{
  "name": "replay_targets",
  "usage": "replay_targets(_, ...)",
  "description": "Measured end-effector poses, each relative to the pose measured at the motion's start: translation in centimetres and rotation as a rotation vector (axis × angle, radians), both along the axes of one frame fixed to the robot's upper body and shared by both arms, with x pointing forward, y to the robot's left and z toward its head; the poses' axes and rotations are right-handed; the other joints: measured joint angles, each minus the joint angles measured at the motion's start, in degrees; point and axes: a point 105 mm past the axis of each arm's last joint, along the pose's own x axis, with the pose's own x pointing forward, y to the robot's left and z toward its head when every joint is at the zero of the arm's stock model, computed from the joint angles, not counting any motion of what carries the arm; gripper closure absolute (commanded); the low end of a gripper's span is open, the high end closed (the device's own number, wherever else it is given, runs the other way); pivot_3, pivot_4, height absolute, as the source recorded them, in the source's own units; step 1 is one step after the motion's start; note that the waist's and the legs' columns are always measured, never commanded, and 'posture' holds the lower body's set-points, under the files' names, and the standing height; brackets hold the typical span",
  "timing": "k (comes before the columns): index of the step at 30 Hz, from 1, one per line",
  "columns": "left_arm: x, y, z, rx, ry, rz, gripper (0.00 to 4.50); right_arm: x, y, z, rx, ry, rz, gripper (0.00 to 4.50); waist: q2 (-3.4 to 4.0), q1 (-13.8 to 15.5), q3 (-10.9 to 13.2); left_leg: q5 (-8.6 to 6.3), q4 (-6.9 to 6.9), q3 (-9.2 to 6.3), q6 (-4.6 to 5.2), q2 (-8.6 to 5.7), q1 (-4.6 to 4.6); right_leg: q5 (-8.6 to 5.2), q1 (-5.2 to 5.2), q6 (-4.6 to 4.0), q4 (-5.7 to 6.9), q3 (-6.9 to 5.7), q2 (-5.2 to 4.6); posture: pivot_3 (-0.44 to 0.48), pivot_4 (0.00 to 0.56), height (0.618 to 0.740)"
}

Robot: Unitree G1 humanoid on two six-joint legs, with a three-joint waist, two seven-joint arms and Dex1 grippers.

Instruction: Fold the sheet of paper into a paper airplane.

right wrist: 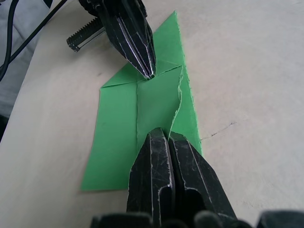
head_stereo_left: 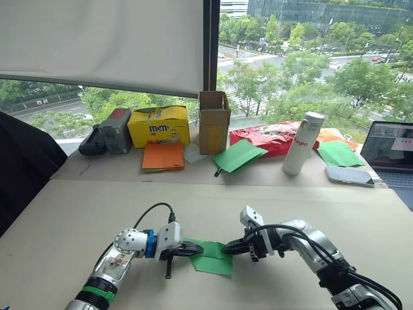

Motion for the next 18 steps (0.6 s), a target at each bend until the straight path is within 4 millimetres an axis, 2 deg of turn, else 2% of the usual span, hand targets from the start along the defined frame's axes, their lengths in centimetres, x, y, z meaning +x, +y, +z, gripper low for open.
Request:
replay_targets(4, 0.0, -0.1, -0.1, 0.0, -0.01, -0.008, 4.5, 0.3, -0.2, 0.3, 0.003, -0.051, -0.022, 2.92, 0.04, 0.0, 0.0, 0.0, 0.0, 0.0, 0.0, -0.03, -0.01, 0.0, -0.01, 0.01, 0.0, -0.01, -0.01, 0.0, 0.15, 0.74)
replay_targets(6, 0.1, -0.1, 0.0, -0.001, -0.022, -0.011, 4.5, 0.6, -1.1, 0.8, -0.019, -0.085, -0.049, 2.26, 0.09, 0.1, 0.0, 0.0, 0.0, 0.01, 0.0, -0.07, -0.02, 0.0, -0.07, 0.01, -0.01, -0.02, -0.04, 0.0, 0.15, 0.74)
replay_targets(8, 0.1, -0.1, 0.0, -0.002, -0.033, -0.017, 4.5, 1.3, -2.3, 2.4, -0.015, -0.129, -0.115, 2.26, 0.11, 0.1, 0.0, 0.0, 0.0, 0.0, 0.0, -0.07, -0.11, 0.0, -0.11, 0.02, -0.04, -0.03, -0.04, 0.0, 0.15, 0.74)
replay_targets(10, 0.1, 0.0, 0.0, 0.004, -0.031, -0.022, 4.5, 1.5, -2.5, 4.0, -0.016, -0.206, -0.109, 2.26, 0.11, 0.0, 0.0, -0.01, -0.01, 0.0, 0.01, -0.05, -0.2, -0.01, -0.1, 0.02, -0.06, -0.03, -0.01, 0.0, 0.15, 0.74)
replay_targets(13, 0.4, 0.1, 0.0, 0.011, -0.03, -0.021, 4.5, 0.6, -0.6, 5.0, -0.031, -0.329, -0.032, 3.25, 0.12, -0.1, 0.0, -0.01, -0.03, 0.0, 0.02, -0.01, -0.27, -0.02, -0.08, 0.05, -0.05, -0.03, 0.12, 0.0, 0.15, 0.74)
replay_targets(16, 0.6, -0.1, 0.1, 0.013, -0.043, -0.033, 4.5, -0.9, 1.9, 3.3, -0.051, -0.382, 0.057, 4.23, 0.13, 0.0, 0.0, -0.01, -0.02, 0.01, 0.02, -0.04, -0.27, -0.05, -0.09, 0.08, -0.05, 0.03, 0.57, 0.0, 0.15, 0.74)
replay_targets(17, 0.6, -0.2, 0.1, 0.012, -0.047, -0.036, 4.5, -1.4, 2.5, 2.7, -0.056, -0.386, 0.076, 4.47, 0.11, 0.0, 0.0, -0.01, -0.02, 0.02, 0.02, -0.05, -0.27, -0.05, -0.11, 0.09, -0.06, 0.04, 0.57, 0.0, 0.15, 0.74)
replay_targets(18, 0.6, -0.2, 0.2, 0.012, -0.048, -0.037, 4.5, -1.5, 2.9, 2.4, -0.053, -0.398, 0.078, 4.47, 0.09, 0.0, 0.0, -0.01, 0.01, 0.03, 0.02, -0.05, -0.26, -0.05, -0.15, 0.09, -0.07, 0.03, 0.57, 0.0, 0.15, 0.74)
